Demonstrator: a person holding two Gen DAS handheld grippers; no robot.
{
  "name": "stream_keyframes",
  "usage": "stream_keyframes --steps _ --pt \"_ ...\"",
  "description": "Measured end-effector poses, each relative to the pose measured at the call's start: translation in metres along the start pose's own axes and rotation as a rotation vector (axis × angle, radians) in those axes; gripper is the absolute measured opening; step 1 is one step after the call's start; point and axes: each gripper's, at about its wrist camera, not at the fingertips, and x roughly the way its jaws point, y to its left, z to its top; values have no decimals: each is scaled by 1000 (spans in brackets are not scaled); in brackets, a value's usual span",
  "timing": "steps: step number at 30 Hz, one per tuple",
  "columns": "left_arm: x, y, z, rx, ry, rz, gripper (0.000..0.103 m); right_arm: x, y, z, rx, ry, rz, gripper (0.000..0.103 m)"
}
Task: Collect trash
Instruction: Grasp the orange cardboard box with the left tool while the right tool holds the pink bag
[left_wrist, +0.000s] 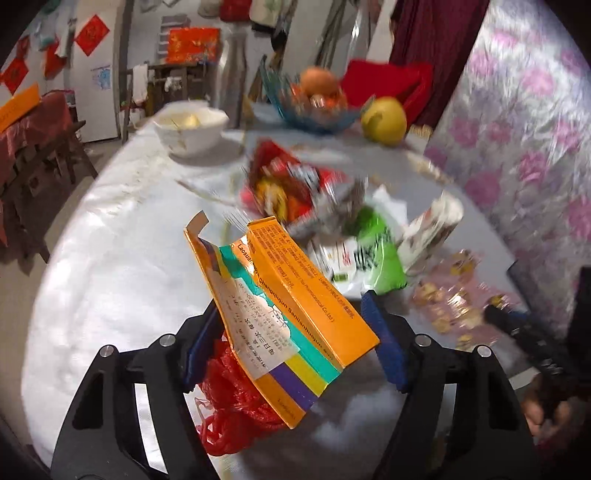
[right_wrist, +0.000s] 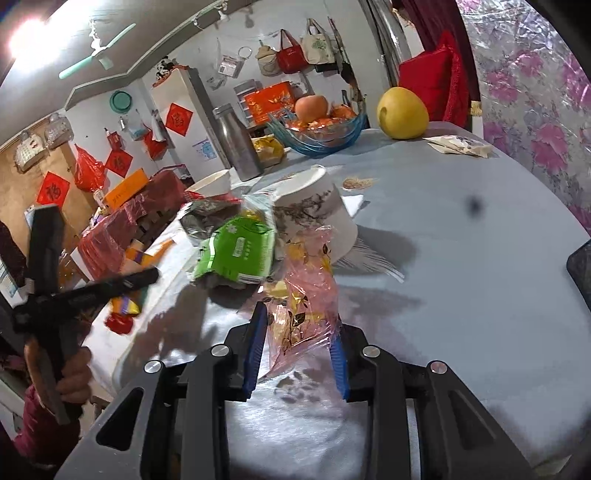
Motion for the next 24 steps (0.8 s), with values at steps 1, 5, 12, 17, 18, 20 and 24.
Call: stream_keyframes --steps 1,5,12,17,18,20,24 --pt "-14 7 3 -16 -21 0 72 -1 2 0 -6 -2 7 23" --pt "-50 25 3 -46 -79 27 72 -4 12 0 -28 -13 25 13" --pt "-56 47 0 -101 -92 -29 73 -13 24 0 -30 -29 25 11" --pt "-21 39 5 -94 -42 -88 75 -18 29 -3 -42 -31 19 11" --pt "-11 36 5 -95 -12 -120 75 -18 28 -2 -40 -31 20 11" --pt "-4 32 4 -95 12 -145 77 -19 26 -1 -34 -34 21 11" --pt "-3 28 4 -83 3 -119 84 -18 19 -2 -22 -30 30 11"
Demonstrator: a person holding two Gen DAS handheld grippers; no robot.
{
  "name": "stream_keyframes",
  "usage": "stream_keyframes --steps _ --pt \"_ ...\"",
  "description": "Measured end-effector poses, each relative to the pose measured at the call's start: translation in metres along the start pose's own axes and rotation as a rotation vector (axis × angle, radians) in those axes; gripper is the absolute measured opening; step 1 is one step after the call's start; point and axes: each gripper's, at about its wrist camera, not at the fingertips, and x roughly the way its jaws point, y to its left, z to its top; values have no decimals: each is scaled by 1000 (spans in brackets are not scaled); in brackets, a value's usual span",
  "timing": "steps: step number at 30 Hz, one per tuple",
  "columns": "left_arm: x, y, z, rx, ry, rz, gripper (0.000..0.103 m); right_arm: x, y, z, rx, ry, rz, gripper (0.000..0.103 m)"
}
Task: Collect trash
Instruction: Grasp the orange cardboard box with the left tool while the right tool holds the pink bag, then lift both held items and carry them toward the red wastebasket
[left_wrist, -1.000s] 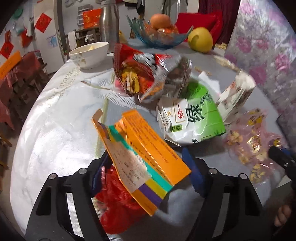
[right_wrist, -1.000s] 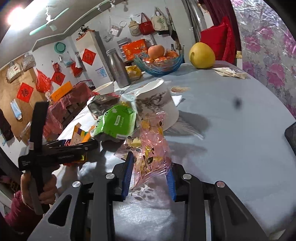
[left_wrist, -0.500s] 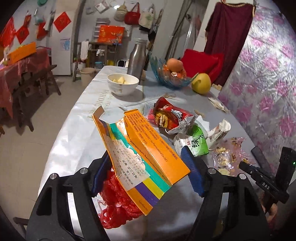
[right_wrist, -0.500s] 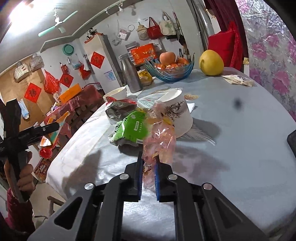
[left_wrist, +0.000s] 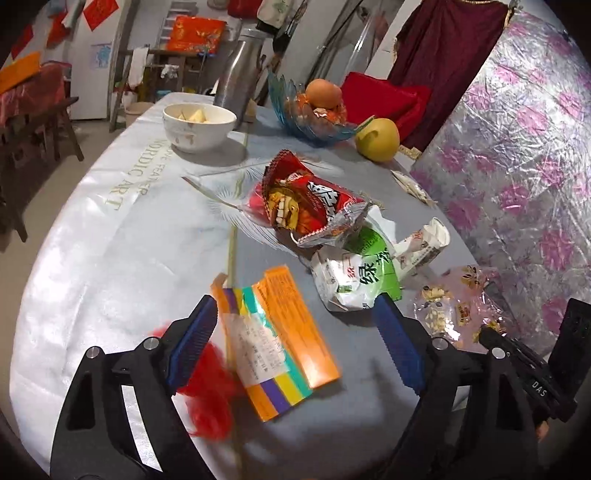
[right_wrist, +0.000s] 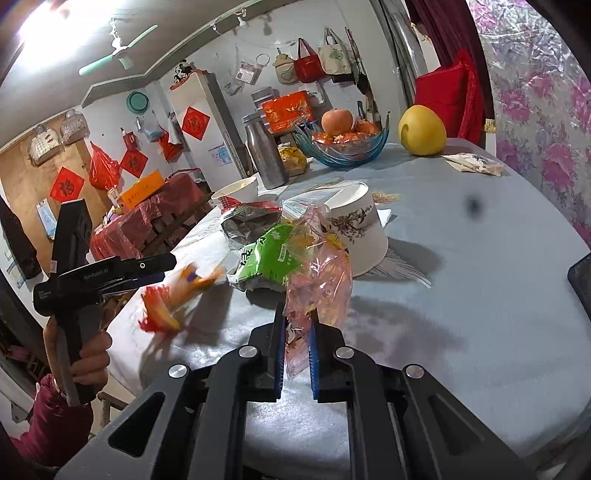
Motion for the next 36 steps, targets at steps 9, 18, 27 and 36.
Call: stream_keyframes --steps 9,18,27,36 --pt "19 -10 -5 29 57 60 94 3 -1 -2 15 14 13 12" --pt "47 -24 -16 57 113 137 96 8 -3 -2 15 29 18 13" --pt "58 -31 -29 138 109 257 62 3 -2 -2 7 4 10 12" --pt "-40 -11 -11 48 -42 84 58 -17 12 6 0 -39 88 11"
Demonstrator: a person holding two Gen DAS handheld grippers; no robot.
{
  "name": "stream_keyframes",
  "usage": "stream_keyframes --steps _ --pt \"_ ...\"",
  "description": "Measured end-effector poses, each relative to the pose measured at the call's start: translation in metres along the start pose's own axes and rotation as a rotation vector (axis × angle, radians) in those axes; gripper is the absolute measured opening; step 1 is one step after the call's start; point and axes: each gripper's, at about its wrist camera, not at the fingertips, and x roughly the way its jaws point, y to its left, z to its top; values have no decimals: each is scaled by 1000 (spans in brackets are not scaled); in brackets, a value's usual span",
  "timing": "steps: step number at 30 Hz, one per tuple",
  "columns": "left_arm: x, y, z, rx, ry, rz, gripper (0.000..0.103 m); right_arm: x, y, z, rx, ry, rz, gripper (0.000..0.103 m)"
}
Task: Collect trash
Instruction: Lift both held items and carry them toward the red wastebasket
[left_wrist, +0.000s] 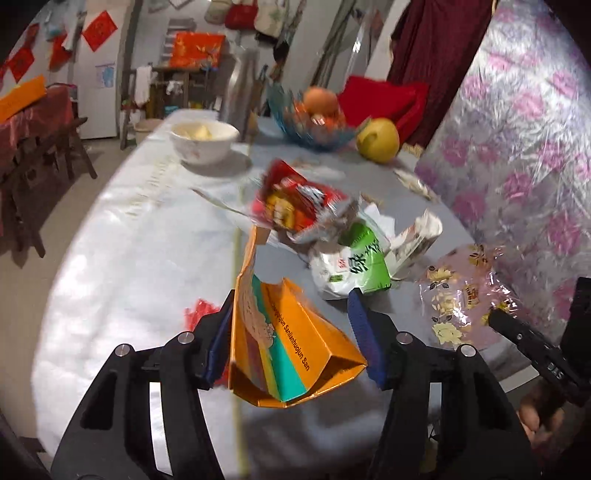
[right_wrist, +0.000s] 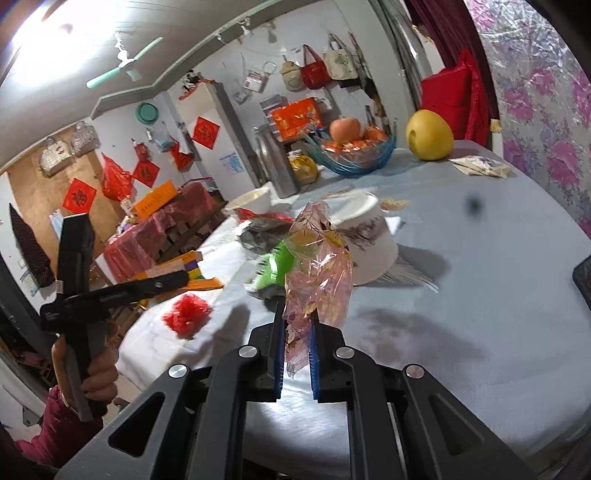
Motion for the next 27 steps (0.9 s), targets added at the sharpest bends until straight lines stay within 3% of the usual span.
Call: stream_keyframes --steps 5,7,12,14,18,20,21,23,24,25,27 --pt "-44 34 -12 -44 -36 47 57 1 28 3 -53 -7 43 11" --pt "-54 45 -20 -66 -39 72 49 3 38 3 -60 2 70 11" --pt "-81 76 -32 -145 -75 24 49 3 71 2 -127 5 97 11" --pt "-73 79 -36 -178 -129 -24 49 8 82 2 -137 12 103 11" --pt "-19 77 -48 -223 -43 -79 49 14 91 -3 -142 46 103 11" --pt "-19 80 -55 -197 -44 -15 49 11 91 -4 -166 41 93 11" --pt "-24 81 -57 -185 -54 0 52 11 91 -4 -168 42 96 11" --pt "-37 81 -62 -149 -77 40 67 17 93 -4 -156 51 117 11" --pt "-43 79 -65 -126 -88 70 85 21 95 -4 -153 57 124 11" --pt "-46 80 -69 -113 -96 89 95 25 95 -4 -151 66 127 11" --pt "-46 77 -77 -67 -96 114 96 31 95 -9 -148 87 129 11"
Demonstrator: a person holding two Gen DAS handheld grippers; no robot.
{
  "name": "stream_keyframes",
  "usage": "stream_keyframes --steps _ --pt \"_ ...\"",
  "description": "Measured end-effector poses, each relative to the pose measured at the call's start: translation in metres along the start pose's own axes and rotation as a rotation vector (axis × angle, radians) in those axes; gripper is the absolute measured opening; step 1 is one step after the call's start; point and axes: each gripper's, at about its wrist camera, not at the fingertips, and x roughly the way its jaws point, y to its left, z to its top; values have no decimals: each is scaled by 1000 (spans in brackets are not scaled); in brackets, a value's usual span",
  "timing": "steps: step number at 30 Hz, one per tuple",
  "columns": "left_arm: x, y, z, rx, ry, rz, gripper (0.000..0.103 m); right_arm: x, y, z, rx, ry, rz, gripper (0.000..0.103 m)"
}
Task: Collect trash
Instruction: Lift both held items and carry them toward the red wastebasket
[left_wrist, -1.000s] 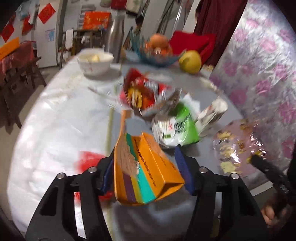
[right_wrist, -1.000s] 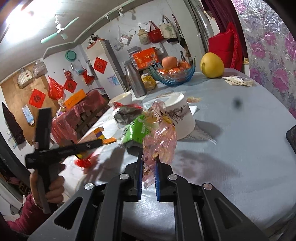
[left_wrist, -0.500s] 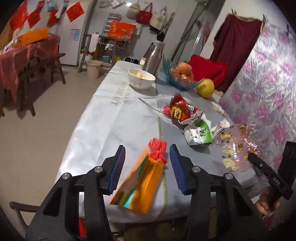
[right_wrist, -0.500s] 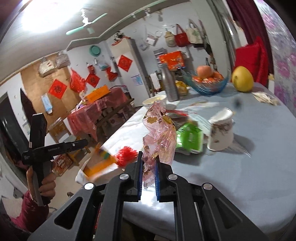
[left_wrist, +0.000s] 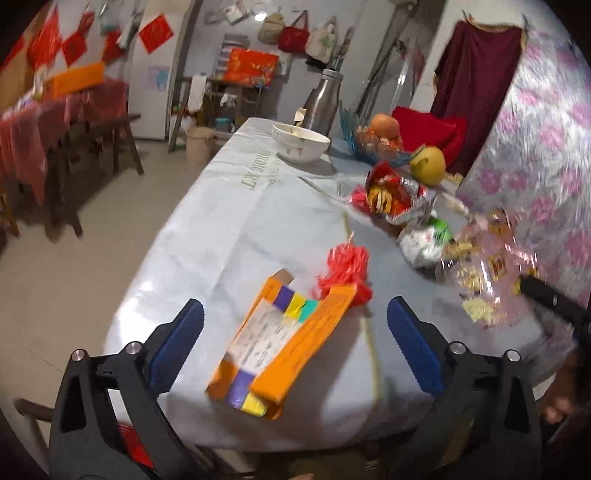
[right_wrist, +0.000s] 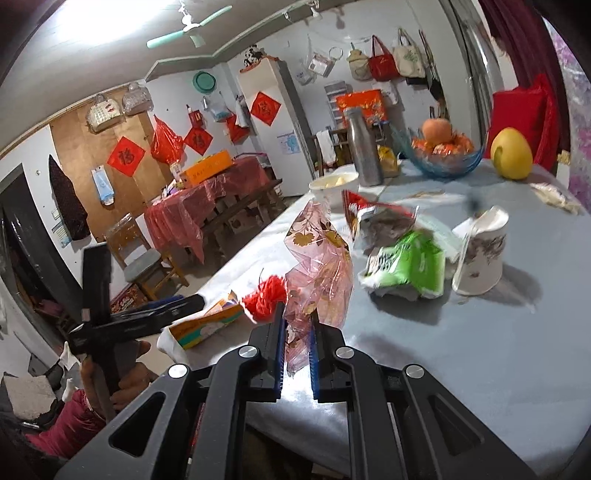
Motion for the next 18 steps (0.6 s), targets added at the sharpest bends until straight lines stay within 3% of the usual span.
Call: stream_keyframes --steps 4,8,9,10,15,18 --pt "21 8 -17 16 85 -13 96 4 -6 -4 16 19 -7 11" --pt "28 8 -20 31 62 4 96 4 -6 -6 20 14 -11 11" --pt "29 8 -19 23 55 -5 87 3 -7 -6 21 11 -12 11" --pt "29 7 -19 21 48 -10 66 3 -7 -6 21 7 -14 11" --pt "25 10 -8 -30 58 -81 19 -4 -7 -5 26 -16 -24 11" --pt "7 10 4 -45 29 -119 20 -10 -7 -5 31 -33 -22 11"
